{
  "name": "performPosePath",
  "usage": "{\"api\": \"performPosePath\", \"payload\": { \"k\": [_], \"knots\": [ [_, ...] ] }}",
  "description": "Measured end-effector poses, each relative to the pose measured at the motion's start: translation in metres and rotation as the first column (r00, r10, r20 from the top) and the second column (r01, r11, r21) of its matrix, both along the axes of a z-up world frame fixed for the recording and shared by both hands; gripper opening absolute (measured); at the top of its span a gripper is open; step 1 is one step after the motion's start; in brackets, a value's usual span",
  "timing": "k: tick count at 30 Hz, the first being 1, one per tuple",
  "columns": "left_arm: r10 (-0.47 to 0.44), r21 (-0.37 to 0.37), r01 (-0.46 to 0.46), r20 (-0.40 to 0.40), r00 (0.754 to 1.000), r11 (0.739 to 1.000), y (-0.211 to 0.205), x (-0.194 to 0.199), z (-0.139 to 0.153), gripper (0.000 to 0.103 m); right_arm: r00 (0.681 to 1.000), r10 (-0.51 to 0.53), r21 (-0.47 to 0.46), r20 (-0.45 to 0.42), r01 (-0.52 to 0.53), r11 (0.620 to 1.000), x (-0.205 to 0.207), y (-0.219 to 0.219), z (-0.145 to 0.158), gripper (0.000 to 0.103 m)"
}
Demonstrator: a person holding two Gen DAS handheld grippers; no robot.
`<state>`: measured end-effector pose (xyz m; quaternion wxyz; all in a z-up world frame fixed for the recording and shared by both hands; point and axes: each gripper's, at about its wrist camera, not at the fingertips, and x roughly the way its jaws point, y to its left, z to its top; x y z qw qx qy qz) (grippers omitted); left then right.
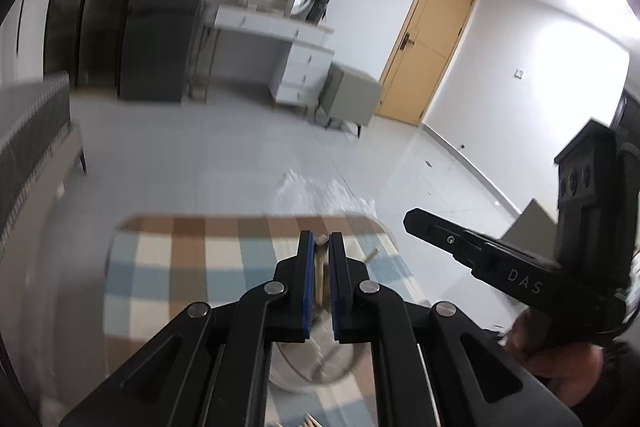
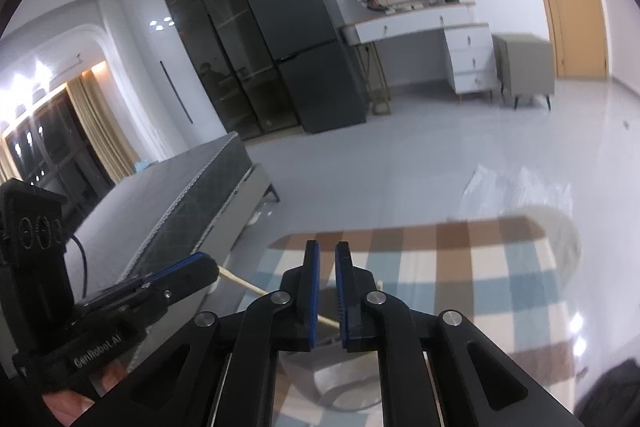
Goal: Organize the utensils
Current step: 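Open both tools to drop the chopsticks into the holder, then withdraw both open tools from the holder toward the chopstick pile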
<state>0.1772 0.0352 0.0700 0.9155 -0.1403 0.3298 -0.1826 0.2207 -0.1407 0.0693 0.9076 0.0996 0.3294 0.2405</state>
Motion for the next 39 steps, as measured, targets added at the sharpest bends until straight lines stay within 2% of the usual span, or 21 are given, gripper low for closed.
{"api": "performPosePath", "payload": {
  "k": [2, 3, 4, 5, 6, 7, 12, 14, 16, 21, 23, 26, 30, 39],
  "knots": [
    [0.013, -0.003, -0.013, -0.011, 1.0, 1.0, 0.003, -0.008, 0.0, 0.003, 1.0, -0.007, 0.005, -0.007, 0.007, 1.0, -0.005, -0.004, 0.0, 0.026],
    [0.013, -0.001, -0.013, -0.013, 1.0, 1.0, 0.004, -0.01, 0.002, 0.008, 1.0, -0.013, 0.001, 0.001, 0.013, 1.0, -0.008, -0.006, 0.001, 0.029],
    [0.017, 0.004, -0.017, -0.014, 1.0, 1.0, 0.004, -0.013, 0.005, 0.019, 1.0, -0.019, -0.002, 0.006, 0.019, 1.0, -0.011, -0.007, 0.003, 0.036],
    [0.023, 0.005, -0.023, -0.01, 1.0, 1.0, 0.005, -0.017, 0.007, 0.025, 1.0, -0.024, 0.001, 0.008, 0.024, 1.0, -0.015, -0.009, 0.004, 0.038],
    [0.027, 0.004, -0.027, -0.005, 1.0, 1.0, 0.006, -0.021, 0.008, 0.036, 1.0, -0.029, 0.007, 0.01, 0.029, 1.0, -0.019, -0.012, 0.005, 0.039],
    [0.035, 0.005, -0.035, 0.007, 0.999, 0.999, 0.005, -0.026, 0.011, 0.043, 0.999, -0.033, 0.01, 0.01, 0.033, 0.999, -0.022, -0.013, 0.006, 0.039],
    [0.065, 0.033, -0.066, 0.032, 0.997, 0.997, 0.005, -0.041, 0.02, 0.056, 0.999, -0.053, 0.016, 0.013, 0.052, 0.998, -0.042, -0.021, 0.009, 0.047],
    [0.084, 0.045, -0.086, 0.029, 0.996, 0.995, 0.006, -0.049, 0.021, 0.063, 0.998, -0.06, 0.021, 0.017, 0.059, 0.998, -0.051, -0.025, 0.009, 0.055],
    [0.117, 0.064, -0.118, 0.02, 0.993, 0.991, 0.007, -0.054, 0.02, 0.072, 0.998, -0.065, 0.031, 0.017, 0.064, 0.997, -0.059, -0.027, 0.008, 0.058],
    [0.176, 0.086, -0.176, 0.007, 0.984, 0.981, 0.01, -0.075, 0.014, 0.072, 0.996, -0.071, 0.034, 0.048, 0.069, 0.997, -0.091, -0.035, 0.005, 0.059],
    [0.197, 0.076, -0.197, 0.011, 0.98, 0.977, 0.013, -0.085, 0.012, 0.072, 0.995, -0.077, 0.032, 0.059, 0.075, 0.997, -0.105, -0.039, 0.001, 0.065],
    [0.232, 0.092, -0.233, 0.016, 0.973, 0.968, 0.012, -0.097, 0.007, 0.073, 0.994, -0.085, 0.019, 0.068, 0.084, 0.996, -0.124, -0.045, -0.008, 0.066],
    [0.252, 0.124, -0.253, 0.021, 0.967, 0.96, 0.007, -0.107, -0.002, 0.085, 0.993, -0.098, 0.017, 0.071, 0.097, 0.995, -0.142, -0.051, -0.019, 0.071],
    [0.273, 0.195, -0.273, 0.028, 0.962, 0.942, -0.006, -0.129, -0.031, 0.086, 0.993, -0.109, 0.0, 0.05, 0.109, 0.994, -0.171, -0.061, -0.049, 0.076]
  ]
}}
